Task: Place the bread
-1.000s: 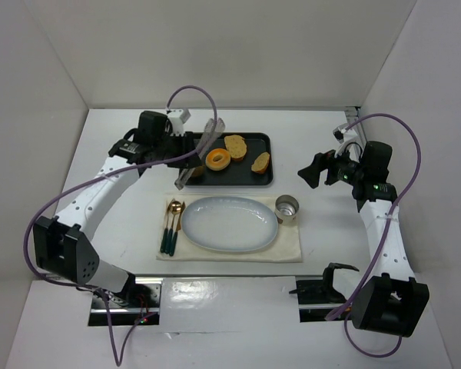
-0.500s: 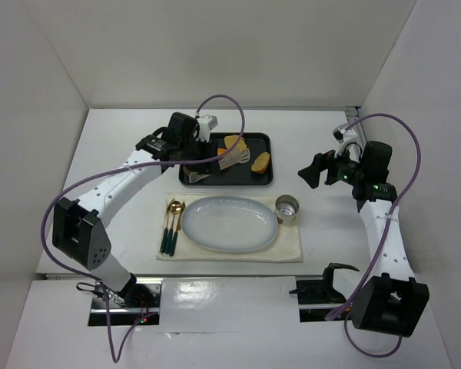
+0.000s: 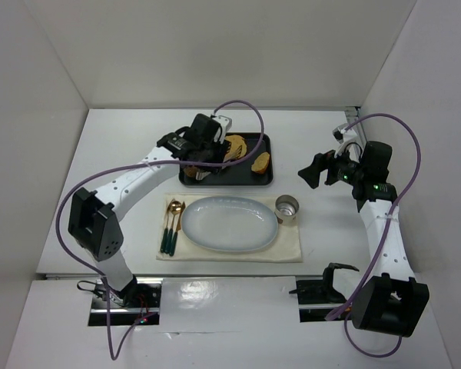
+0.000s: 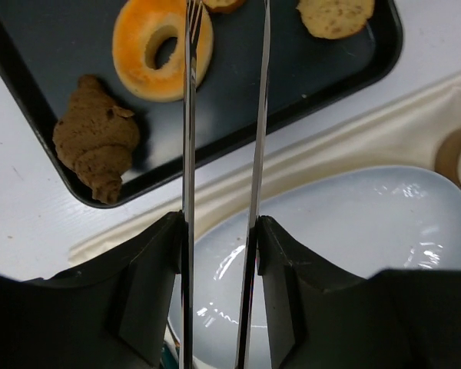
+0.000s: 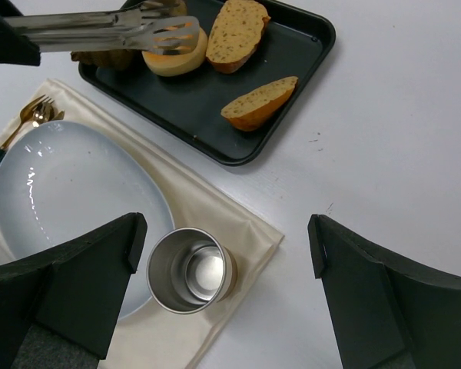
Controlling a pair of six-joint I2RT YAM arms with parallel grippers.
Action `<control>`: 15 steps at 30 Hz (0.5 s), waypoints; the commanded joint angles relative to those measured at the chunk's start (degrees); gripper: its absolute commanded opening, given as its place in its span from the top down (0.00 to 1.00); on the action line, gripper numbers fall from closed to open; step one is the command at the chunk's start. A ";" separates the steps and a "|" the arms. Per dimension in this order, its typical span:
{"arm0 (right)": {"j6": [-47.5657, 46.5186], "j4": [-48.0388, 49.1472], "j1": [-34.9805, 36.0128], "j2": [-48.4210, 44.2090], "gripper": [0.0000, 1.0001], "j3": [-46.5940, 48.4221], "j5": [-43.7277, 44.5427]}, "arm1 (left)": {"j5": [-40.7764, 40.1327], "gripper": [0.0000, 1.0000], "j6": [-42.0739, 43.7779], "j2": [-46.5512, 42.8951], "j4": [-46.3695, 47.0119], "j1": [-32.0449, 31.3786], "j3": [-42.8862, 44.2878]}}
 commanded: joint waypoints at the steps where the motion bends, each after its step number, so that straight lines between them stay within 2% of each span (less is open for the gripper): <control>1: -0.93 -0.38 0.33 -1.01 0.00 2.21 -0.58 | -4.57 0.44 2.83 2.24 -0.45 0.87 3.82; 15: -0.93 -0.38 0.33 -0.49 0.00 2.21 -0.58 | -2.20 0.43 5.64 5.49 -0.36 4.40 3.82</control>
